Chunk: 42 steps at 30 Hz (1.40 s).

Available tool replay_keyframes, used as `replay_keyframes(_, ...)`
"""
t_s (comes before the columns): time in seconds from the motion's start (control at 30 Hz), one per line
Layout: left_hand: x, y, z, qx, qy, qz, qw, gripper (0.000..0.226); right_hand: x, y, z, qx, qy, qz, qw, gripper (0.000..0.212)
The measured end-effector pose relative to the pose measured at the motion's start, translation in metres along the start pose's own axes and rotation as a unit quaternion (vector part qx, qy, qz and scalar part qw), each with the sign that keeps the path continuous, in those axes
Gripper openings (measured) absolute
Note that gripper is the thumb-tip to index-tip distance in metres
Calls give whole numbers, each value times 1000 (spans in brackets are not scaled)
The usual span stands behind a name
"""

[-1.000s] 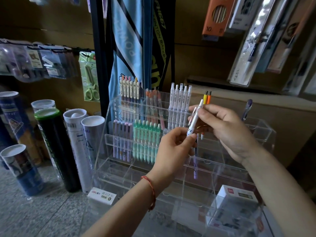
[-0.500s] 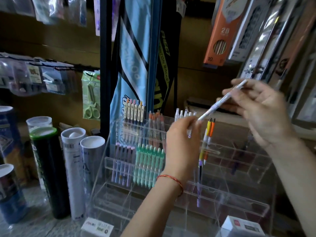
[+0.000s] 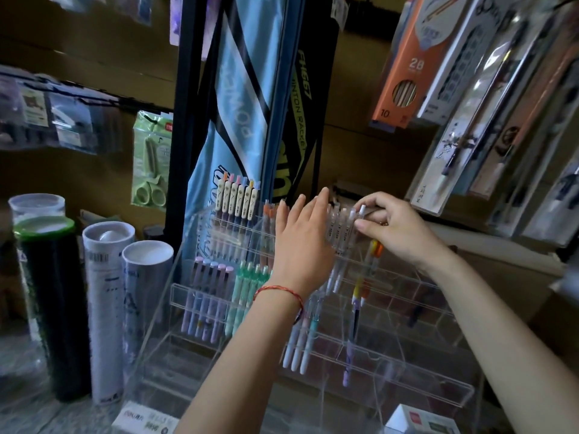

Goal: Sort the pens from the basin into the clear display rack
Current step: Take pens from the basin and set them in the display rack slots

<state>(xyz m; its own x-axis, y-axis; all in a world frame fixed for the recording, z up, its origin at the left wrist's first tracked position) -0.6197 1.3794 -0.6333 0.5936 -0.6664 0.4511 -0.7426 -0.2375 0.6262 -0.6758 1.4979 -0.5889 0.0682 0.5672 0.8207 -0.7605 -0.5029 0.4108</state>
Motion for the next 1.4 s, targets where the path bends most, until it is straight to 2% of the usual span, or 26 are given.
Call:
replay_keyframes(0.07, 1, -1, 1, -4, 1, -1, 1000, 74, -1, 0, 1, -9, 17, 1, 1000, 21)
replay_keyframes(0.2, 1, -1, 1, -7, -3, -7, 1000, 76, 21, 0, 6, -19, 110, -68, 991, 20)
replay_keyframes(0.27, 1, 0, 1, -6, -5, -12, 1000, 75, 23, -1, 9, -16, 118, -69, 990, 17)
replay_keyframes(0.37, 1, 0, 0, -7, -8, -17, 1000, 73, 9, -5, 11, -5, 81, -23, 996, 15)
replay_keyframes(0.47, 1, 0, 0, -8, -11, -16, 1000, 73, 3, -6, 7, -6, 53, -16, 998, 13)
replay_keyframes(0.57, 1, 1, 1, -7, -8, -10, 1000, 73, 3, -5, 6, -22, -20, 8, 1000, 12)
replay_keyframes(0.67, 2, 1, 0, -5, -6, -5, 1000, 73, 0, -4, 6, -41, -53, 43, 997, 17)
replay_keyframes(0.73, 3, 2, 1, -8, -1, 1, 1000, 73, -1, -3, 11, -43, -115, 71, 990, 21)
replay_keyframes(0.8, 8, 3, 2, -12, -34, 9, 999, 73, 1, -3, 15, -43, -187, 100, 976, 36)
replay_keyframes(0.83, 13, 0, 3, -11, -80, 9, 997, 74, 5, -4, 18, -39, -208, 93, 973, 47)
replay_keyframes(0.9, 30, -11, 7, -1, -186, -16, 982, 71, 20, -11, 32, -14, -179, -2, 984, 54)
replay_keyframes(0.97, 54, -31, 22, 11, -239, -60, 969, 59, 32, -27, 58, 50, -61, -150, 986, 36)
replay_keyframes(1.0, 66, -44, 33, 17, -239, -72, 968, 51, 29, -37, 72, 80, 7, -188, 979, 25)
replay_keyframes(1.03, 78, -57, 47, 23, -233, -77, 969, 44, 16, -45, 87, 109, 69, -185, 974, 18)
replay_keyframes(1.07, 91, -75, 60, 36, -229, -74, 970, 39, -6, -54, 103, 136, 124, -144, 972, 15)
replay_keyframes(1.13, 117, -116, 90, 120, -220, -57, 966, 33, -66, -82, 137, 176, 214, 21, 961, 16)
replay_keyframes(1.23, 152, -198, 139, 301, -162, -22, 940, 37, -161, -140, 175, 205, 257, 300, 896, 20)
replay_keyframes(1.3, 172, -271, 175, 434, -131, 1, 891, 37, -218, -179, 189, 194, 244, 425, 850, 18)
replay_keyframes(1.4, 196, -399, 219, 623, -128, -22, 772, 28, -300, -235, 195, 166, 176, 561, 791, 14)
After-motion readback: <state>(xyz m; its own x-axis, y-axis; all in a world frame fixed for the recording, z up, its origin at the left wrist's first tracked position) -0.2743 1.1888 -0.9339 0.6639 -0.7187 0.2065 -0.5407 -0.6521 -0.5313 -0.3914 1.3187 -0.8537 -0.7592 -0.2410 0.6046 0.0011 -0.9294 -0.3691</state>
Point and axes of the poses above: each hand's wrist, its own y-axis towards the middle knuckle, its own x-axis out of the back of the hand, z = x × y, the point moved 5 cm from there along y, towards the middle knuckle, and after that the axes turned 15 degrees about -y, right-handed, at the moved point
